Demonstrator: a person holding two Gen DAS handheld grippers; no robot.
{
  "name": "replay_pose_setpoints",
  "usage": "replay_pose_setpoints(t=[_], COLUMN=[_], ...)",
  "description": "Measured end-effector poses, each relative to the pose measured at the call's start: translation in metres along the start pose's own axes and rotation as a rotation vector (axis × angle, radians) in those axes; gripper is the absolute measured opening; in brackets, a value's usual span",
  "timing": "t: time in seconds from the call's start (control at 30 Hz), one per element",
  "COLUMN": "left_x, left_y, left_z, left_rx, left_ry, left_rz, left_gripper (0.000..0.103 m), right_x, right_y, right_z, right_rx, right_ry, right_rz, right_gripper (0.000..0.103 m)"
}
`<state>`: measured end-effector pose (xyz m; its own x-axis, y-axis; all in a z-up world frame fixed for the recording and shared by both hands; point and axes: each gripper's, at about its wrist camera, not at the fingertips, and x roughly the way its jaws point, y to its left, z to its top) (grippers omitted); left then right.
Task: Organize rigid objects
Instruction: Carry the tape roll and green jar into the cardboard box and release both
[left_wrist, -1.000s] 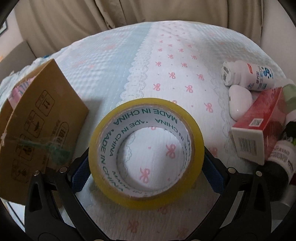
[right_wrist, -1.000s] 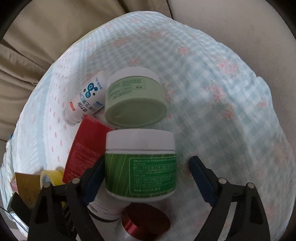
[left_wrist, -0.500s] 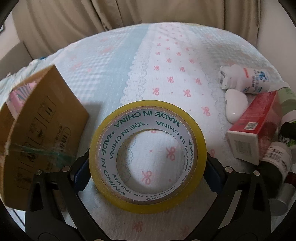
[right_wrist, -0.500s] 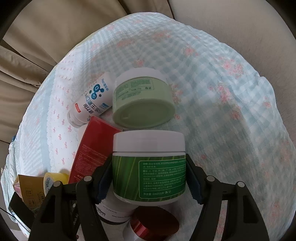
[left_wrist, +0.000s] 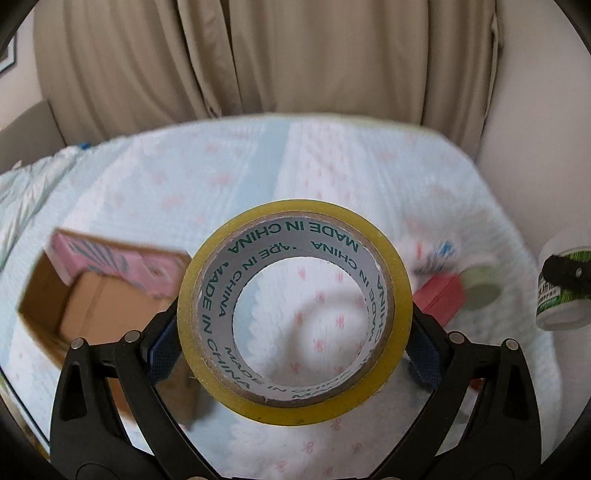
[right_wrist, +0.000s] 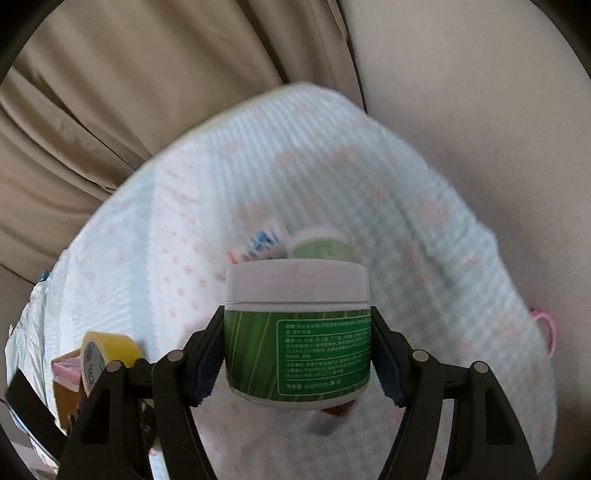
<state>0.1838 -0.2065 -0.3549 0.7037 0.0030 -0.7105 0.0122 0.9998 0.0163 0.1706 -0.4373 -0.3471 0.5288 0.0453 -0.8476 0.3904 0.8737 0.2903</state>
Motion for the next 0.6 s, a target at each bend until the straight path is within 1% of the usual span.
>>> replay_pose_setpoints(t=[0.17,0.23,0.33,0.5,0.6], left_x=[-0.065,-0.091,-0.121,-0.153,-0.164], left_y=[0.03,0.047,0.076,0.124,0.157], left_z=[0.042,0.058,0.076,0.09,0.094], left_rx=[-0.004,-0.013,-0.028,-0.039,-0.049], left_ry=[-0.064,-0.066,-0.05,-0.037,-0.033], left_rz=[-0.013,-0.016,-0.007,0.016,0.012], left_gripper=[0.099,0.099,0.099,0.099,0.099], right_x=[-0.065,-0.093,-0.123,-0.16,-0.174], right_y=[0.03,0.048,0.072,0.118,0.151], right_z=[0.005,0.008,0.008,0.006,-0.005], right_rx=[-0.036,-0.065,-0.099,-0.173,-0.231], right_ry=[-0.059,-0.079,-0.091,-0.1,-0.109], right_rz=[0.046,0.065,0.097,0.166,0.188], right_gripper=[0.066,0.066,0.066,0.066,0.066])
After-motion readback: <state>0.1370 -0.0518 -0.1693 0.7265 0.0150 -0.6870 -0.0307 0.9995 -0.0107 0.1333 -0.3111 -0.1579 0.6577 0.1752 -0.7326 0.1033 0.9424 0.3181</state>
